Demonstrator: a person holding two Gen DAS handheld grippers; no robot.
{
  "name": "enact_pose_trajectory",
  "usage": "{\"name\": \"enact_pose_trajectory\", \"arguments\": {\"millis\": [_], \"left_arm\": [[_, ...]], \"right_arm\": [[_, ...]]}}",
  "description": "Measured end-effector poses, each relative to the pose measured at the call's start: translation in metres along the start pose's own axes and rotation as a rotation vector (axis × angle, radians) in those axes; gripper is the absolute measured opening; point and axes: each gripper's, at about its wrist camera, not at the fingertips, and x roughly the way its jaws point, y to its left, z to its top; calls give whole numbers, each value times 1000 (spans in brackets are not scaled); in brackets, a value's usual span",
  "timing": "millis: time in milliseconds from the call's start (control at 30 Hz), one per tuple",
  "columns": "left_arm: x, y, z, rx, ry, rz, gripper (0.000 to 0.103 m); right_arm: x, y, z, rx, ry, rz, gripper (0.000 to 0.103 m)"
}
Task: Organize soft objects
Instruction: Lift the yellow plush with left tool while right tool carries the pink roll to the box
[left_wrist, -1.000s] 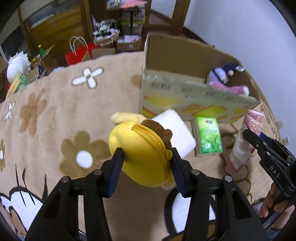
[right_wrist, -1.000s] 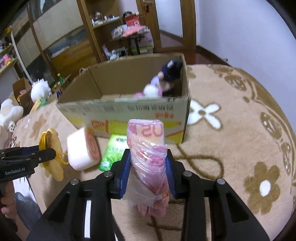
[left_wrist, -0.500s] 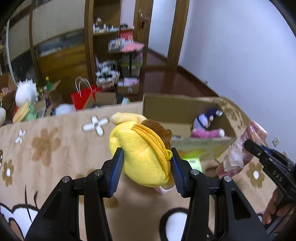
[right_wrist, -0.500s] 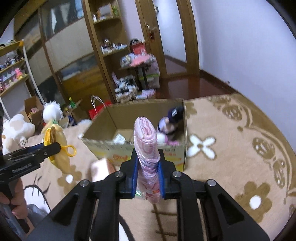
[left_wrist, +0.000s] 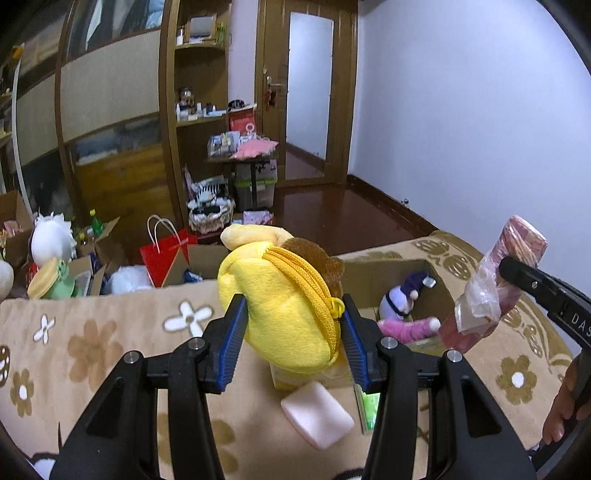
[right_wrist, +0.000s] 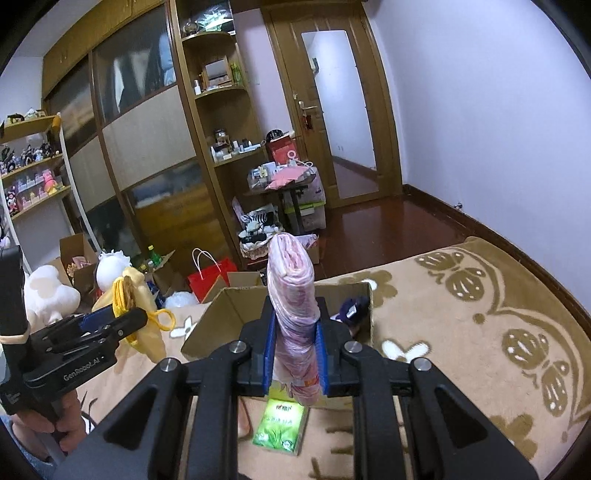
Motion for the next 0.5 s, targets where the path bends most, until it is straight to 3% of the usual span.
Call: {"name": "enact_pose_trajectory", "arguments": {"millis": [200,500], "left_arm": [[13,-8,3,34,-47,30,48],[36,-9,-3,20,-53,27,48]], "right_arm": [[19,1,5,-3,-17,16,19],[38,2,1,-4,-43,52,19]]}}
